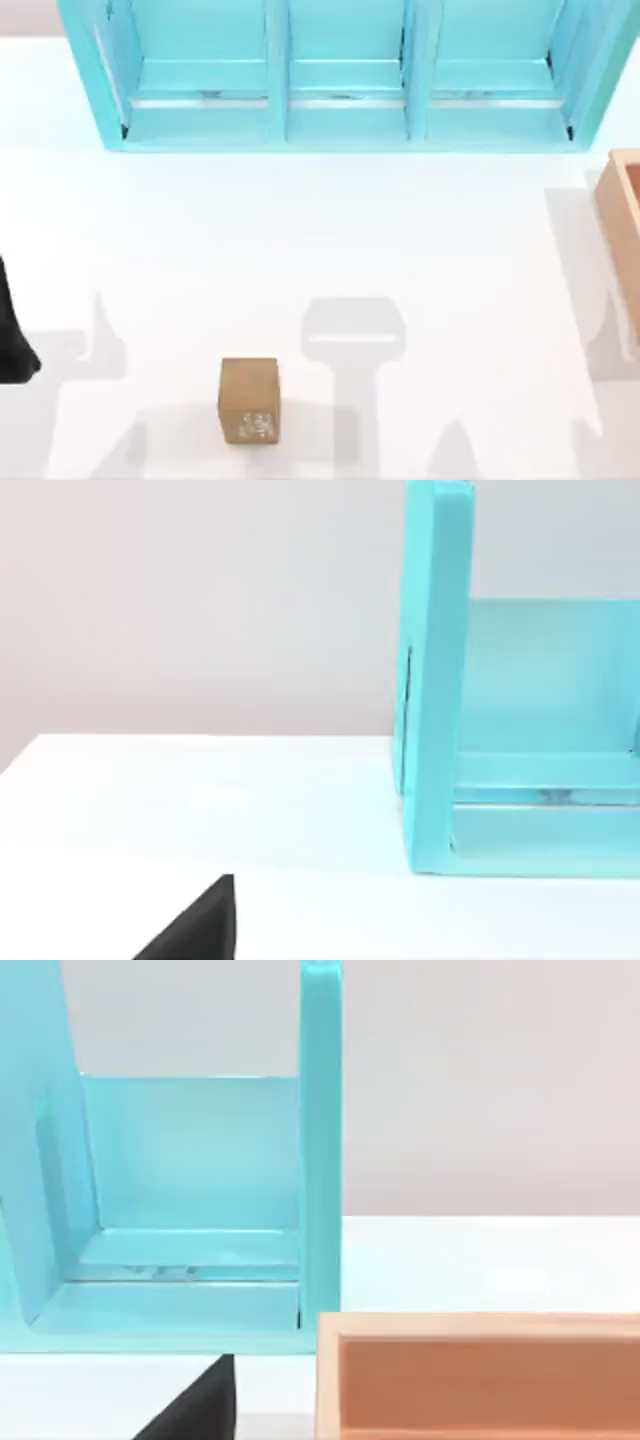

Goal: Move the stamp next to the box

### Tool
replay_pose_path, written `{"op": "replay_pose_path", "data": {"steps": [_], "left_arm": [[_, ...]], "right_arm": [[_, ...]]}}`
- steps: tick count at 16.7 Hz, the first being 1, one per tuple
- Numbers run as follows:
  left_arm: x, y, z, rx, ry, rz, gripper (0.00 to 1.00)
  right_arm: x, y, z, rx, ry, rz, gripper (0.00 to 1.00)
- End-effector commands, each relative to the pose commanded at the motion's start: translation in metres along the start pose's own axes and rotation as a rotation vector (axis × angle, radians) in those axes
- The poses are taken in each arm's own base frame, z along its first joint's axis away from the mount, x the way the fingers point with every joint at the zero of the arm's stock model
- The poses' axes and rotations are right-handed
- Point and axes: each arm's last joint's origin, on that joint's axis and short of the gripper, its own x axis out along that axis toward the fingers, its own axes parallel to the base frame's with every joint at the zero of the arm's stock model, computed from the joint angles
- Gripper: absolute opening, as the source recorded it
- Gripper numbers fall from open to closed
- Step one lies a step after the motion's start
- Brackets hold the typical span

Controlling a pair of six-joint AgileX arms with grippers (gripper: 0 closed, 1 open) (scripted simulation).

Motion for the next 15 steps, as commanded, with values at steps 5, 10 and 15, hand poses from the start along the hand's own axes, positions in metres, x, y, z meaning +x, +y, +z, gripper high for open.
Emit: {"op": "replay_pose_path", "data": {"steps": [5, 10, 15], "left_arm": [[0.0, 0.0, 0.0, 0.0, 0.0, 0.0, 1.0], [0.0, 0.0, 0.0, 0.0, 0.0, 0.0, 1.0], [0.0, 0.0, 0.0, 0.0, 0.0, 0.0, 1.0]], "right_arm": [[0.001, 0.004, 0.003, 0.01, 0.069, 0.036, 1.0], [0.009, 0.021, 0.03, 0.057, 0.346, 0.176, 1.0], [0.035, 0.058, 0.105, 0.133, 0.599, 0.335, 1.0]]}}
